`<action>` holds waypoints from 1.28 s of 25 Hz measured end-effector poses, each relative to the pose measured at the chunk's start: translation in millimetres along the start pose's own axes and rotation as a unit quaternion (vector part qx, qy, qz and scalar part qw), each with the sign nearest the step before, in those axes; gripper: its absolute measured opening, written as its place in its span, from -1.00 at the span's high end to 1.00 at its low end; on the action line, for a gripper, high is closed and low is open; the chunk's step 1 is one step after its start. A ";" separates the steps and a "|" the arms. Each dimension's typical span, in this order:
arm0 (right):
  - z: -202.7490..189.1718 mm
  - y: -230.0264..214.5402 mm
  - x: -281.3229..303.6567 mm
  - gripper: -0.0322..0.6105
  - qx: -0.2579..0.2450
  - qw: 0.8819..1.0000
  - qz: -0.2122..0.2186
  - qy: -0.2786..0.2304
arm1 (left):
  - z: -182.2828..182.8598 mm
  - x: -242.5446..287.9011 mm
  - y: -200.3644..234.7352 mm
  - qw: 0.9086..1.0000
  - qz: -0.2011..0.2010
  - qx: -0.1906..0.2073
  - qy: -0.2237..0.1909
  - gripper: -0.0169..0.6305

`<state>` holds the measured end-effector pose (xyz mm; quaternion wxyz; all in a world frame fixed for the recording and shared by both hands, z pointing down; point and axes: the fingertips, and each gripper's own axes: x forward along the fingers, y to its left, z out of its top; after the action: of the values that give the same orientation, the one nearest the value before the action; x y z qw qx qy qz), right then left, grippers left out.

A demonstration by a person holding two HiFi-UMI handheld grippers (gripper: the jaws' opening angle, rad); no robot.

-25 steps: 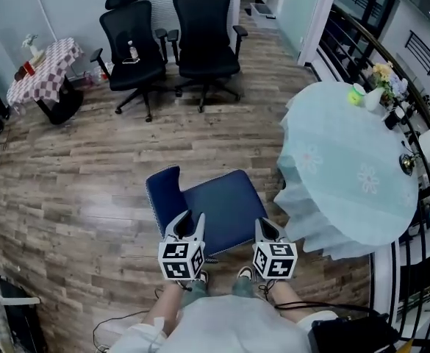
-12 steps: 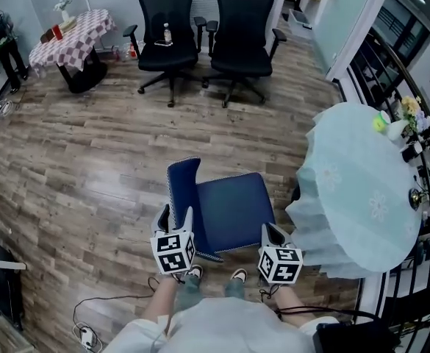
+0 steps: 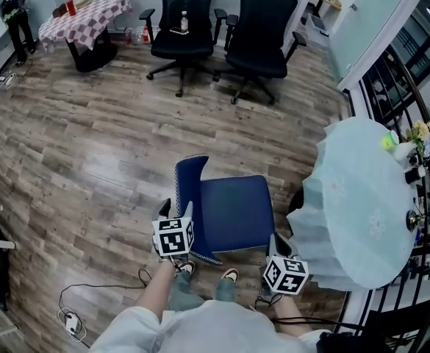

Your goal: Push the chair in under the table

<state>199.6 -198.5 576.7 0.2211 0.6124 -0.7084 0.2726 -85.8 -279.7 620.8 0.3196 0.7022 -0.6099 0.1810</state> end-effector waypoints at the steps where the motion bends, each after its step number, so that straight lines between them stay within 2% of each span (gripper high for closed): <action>1: -1.4 0.3 1.7 0.85 0.001 1.000 -0.002 0.001 | -0.9 3.6 1.8 1.000 0.000 -0.001 0.006 0.18; 8: -11.7 -3.4 4.1 0.85 0.016 1.000 -0.017 0.009 | -11.2 23.9 3.5 0.999 -0.004 -0.019 0.047 0.22; 13: -14.1 -11.5 1.7 0.85 0.028 0.999 -0.034 0.008 | -11.8 28.4 10.2 0.997 0.014 -0.046 0.056 0.52; 19: -17.8 -16.8 -3.1 0.85 0.044 0.998 -0.048 0.005 | -12.2 28.1 10.5 0.997 0.024 -0.048 0.058 0.59; 32: -24.0 -29.7 -14.9 0.85 0.057 0.997 -0.059 0.001 | -12.1 25.7 2.7 0.997 0.032 -0.044 0.058 0.63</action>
<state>230.7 -174.6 588.6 0.2023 0.6648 -0.6536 0.2999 -81.8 -290.7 646.8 0.3792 0.6559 -0.6197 0.2048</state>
